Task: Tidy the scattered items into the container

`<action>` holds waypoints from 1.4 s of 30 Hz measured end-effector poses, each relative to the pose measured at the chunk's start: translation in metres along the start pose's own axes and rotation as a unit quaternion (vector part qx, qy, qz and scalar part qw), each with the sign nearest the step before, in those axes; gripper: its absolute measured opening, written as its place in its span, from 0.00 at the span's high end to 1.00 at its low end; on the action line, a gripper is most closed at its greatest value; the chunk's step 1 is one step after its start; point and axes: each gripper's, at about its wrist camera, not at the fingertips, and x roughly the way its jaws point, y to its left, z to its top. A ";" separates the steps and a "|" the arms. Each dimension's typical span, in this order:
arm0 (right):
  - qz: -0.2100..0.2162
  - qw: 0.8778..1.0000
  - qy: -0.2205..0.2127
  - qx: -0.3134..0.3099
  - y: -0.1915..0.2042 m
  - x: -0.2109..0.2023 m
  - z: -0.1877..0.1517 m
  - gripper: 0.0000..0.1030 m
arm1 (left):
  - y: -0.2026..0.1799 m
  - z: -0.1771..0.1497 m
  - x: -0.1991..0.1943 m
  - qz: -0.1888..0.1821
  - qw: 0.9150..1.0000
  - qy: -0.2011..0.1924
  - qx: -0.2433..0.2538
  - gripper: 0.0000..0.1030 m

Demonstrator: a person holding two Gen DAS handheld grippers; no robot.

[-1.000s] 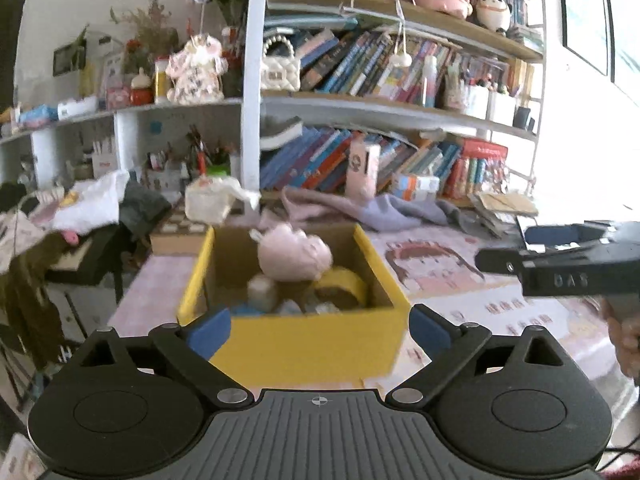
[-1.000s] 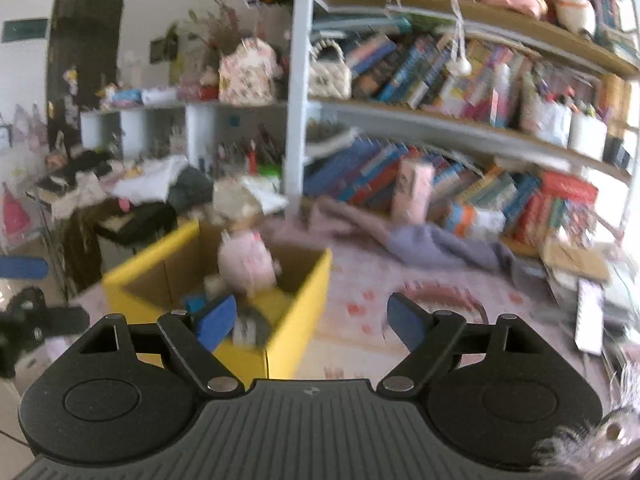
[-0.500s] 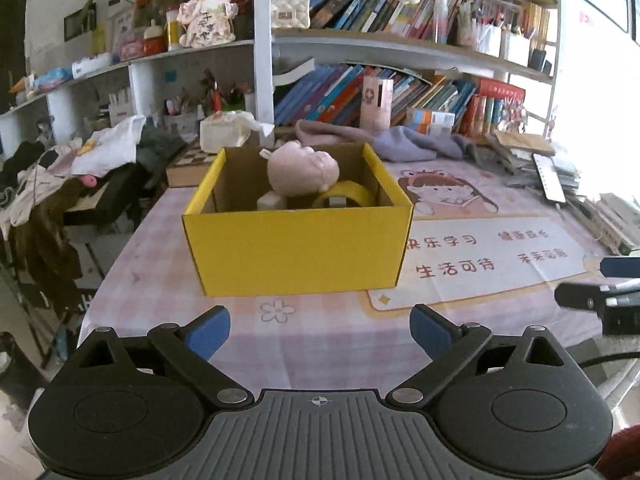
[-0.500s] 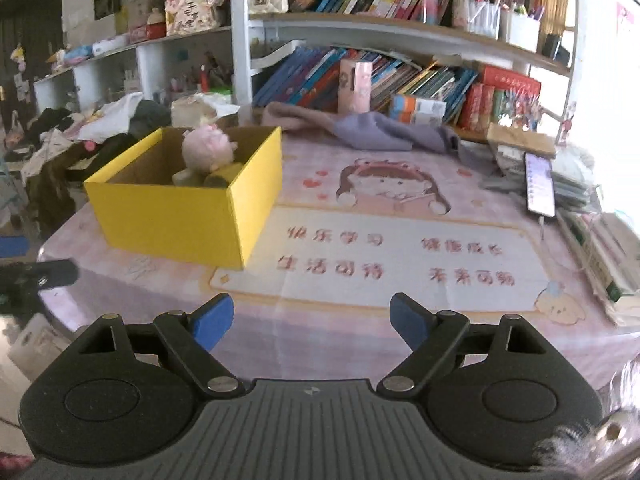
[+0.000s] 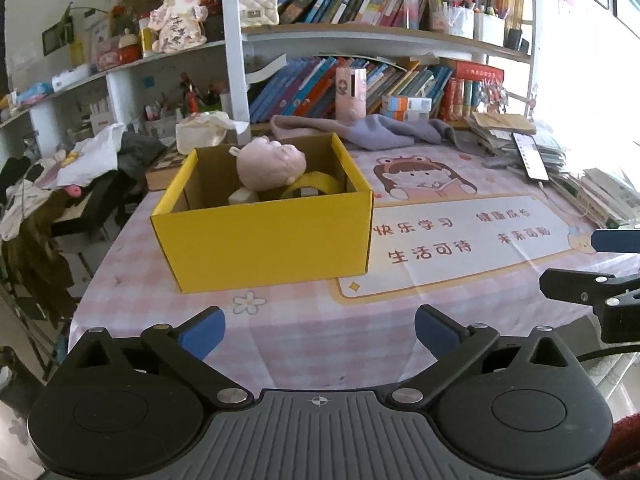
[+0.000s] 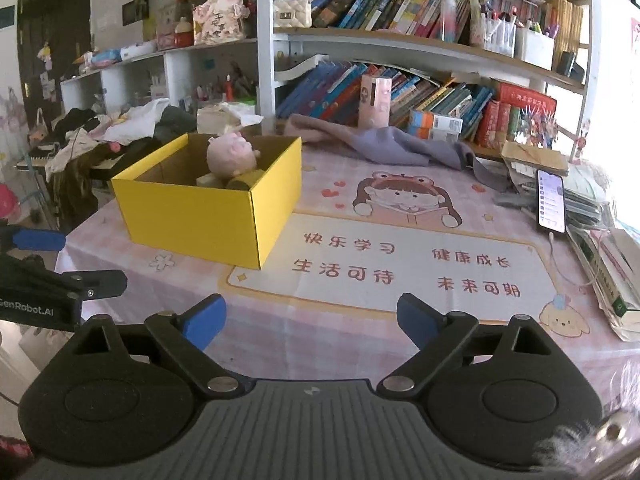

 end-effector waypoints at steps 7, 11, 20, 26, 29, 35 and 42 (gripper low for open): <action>0.014 1.000 -0.007 -0.016 0.006 -0.005 -0.003 0.06 | -0.003 0.000 -0.001 -0.014 1.000 -0.004 0.005 0.00; 0.012 1.000 -0.002 -0.012 0.005 -0.004 -0.003 0.05 | -0.003 -0.001 -0.002 -0.018 1.000 -0.005 0.005 0.00; 0.010 1.000 0.009 -0.010 0.006 0.000 -0.004 0.02 | -0.008 -0.002 0.000 -0.004 1.000 0.006 0.018 0.00; 0.000 1.000 0.024 0.003 0.000 0.006 -0.006 0.00 | -0.012 -0.004 0.007 -0.021 0.999 0.028 0.023 0.00; -0.001 0.999 0.032 0.013 -0.003 0.008 -0.007 0.00 | -0.011 -0.005 0.009 -0.025 0.999 0.039 0.018 0.00; 0.005 0.999 0.043 0.014 -0.002 0.012 -0.008 0.00 | -0.010 -0.008 0.012 -0.024 0.998 0.050 0.016 0.00; 0.006 0.999 0.044 0.009 -0.001 0.015 -0.005 0.00 | -0.006 -0.009 0.014 -0.017 0.998 0.058 0.005 0.00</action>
